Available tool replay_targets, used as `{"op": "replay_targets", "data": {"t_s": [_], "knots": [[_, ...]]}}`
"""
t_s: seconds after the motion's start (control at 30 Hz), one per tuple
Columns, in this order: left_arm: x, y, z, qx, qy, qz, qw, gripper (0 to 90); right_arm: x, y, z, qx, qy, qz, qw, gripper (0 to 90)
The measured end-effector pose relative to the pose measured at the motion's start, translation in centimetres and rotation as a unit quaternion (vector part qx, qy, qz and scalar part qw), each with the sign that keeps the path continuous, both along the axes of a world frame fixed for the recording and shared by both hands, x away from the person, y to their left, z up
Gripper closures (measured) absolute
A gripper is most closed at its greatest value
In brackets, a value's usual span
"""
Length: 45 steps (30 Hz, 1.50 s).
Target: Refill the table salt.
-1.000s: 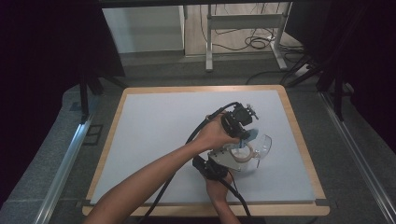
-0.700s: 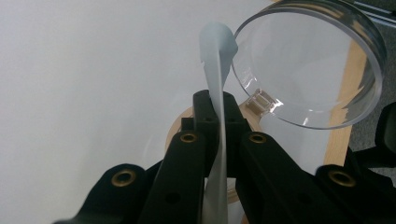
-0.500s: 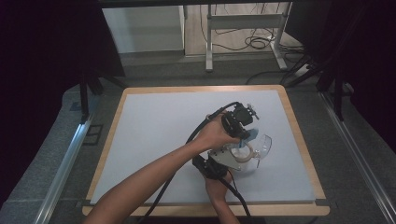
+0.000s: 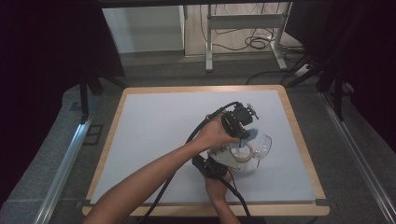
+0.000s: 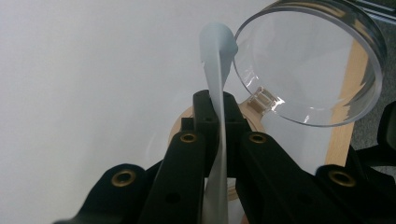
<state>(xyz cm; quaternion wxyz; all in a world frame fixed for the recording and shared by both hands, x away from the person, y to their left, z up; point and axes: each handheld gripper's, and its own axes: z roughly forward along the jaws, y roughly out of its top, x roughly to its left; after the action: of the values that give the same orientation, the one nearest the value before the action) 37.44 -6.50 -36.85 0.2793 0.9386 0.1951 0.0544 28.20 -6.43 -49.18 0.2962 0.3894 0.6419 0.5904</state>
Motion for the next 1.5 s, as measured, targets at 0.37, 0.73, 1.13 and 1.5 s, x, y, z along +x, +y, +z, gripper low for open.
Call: {"op": "replay_targets", "data": {"t_s": [0.37,0.73,1.13,1.5], "knots": [[0.02,0.07,0.08,0.001,0.000,0.000,1.0000,89.9,0.03,0.06,0.06,-0.002,-0.001,0.000,1.0000,45.6],[-0.06,0.02,0.29,0.002,-0.001,-0.002,1.0000,89.9,-0.07,0.05,0.19,-0.002,-0.004,0.001,1.0000,45.7],[-0.04,0.15,0.27,0.003,-0.001,-0.001,1.0000,89.9,-0.17,0.11,0.16,-0.003,-0.003,0.003,1.0000,45.7],[-0.09,0.34,0.31,0.004,0.000,-0.005,1.0000,89.9,-0.23,0.30,0.06,-0.010,-0.009,0.004,0.9999,45.7]]}}
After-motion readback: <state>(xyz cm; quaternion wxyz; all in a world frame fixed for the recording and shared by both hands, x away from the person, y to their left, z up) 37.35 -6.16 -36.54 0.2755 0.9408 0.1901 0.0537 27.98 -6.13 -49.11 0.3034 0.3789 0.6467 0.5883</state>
